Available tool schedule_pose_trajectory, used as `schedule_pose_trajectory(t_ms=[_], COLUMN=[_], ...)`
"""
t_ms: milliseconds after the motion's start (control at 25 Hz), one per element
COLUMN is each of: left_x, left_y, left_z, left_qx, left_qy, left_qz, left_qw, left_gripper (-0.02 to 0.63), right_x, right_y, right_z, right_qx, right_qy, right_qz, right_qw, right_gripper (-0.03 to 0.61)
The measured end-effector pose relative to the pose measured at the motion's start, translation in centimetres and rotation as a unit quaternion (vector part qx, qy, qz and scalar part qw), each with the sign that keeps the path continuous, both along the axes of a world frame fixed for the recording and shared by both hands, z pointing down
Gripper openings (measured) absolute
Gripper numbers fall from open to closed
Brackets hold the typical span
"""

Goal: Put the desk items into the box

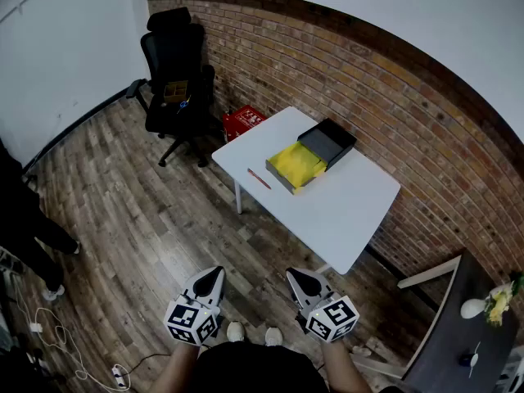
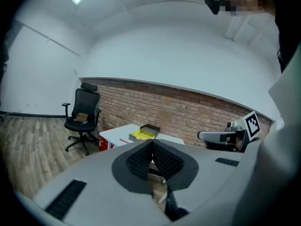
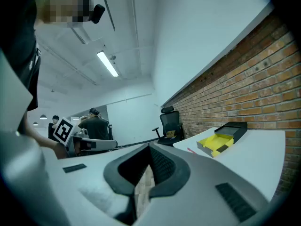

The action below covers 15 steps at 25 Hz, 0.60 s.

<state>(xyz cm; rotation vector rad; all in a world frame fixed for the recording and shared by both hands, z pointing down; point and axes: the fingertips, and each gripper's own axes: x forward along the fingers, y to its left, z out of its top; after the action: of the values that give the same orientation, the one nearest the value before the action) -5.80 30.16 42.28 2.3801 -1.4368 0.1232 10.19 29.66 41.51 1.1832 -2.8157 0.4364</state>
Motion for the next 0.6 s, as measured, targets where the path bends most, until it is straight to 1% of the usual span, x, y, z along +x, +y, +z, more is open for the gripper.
schedule_pose_trajectory(t_ms=[240, 440, 600], left_x=[-1.0, -2.6, -4.2], left_y=[-0.2, -0.4, -0.6], left_z=[0.0, 0.2, 0.7], left_qx=[0.004, 0.003, 0.002], left_qy=[0.003, 0.001, 0.004], left_qz=[0.011, 0.02, 0.022], left_qw=[0.9999, 0.9998, 0.9997], left_gripper=[0.014, 0.014, 0.014], right_x=[-0.6, -1.5, -2.2], right_y=[-0.2, -0.5, -0.8], right_z=[0.1, 0.0, 0.4], right_qx=[0.002, 0.003, -0.006], right_qy=[0.005, -0.004, -0.007], right_qz=[0.015, 0.037, 0.05], right_qw=[1.0, 0.999, 0.999], right_gripper=[0.021, 0.021, 0.021])
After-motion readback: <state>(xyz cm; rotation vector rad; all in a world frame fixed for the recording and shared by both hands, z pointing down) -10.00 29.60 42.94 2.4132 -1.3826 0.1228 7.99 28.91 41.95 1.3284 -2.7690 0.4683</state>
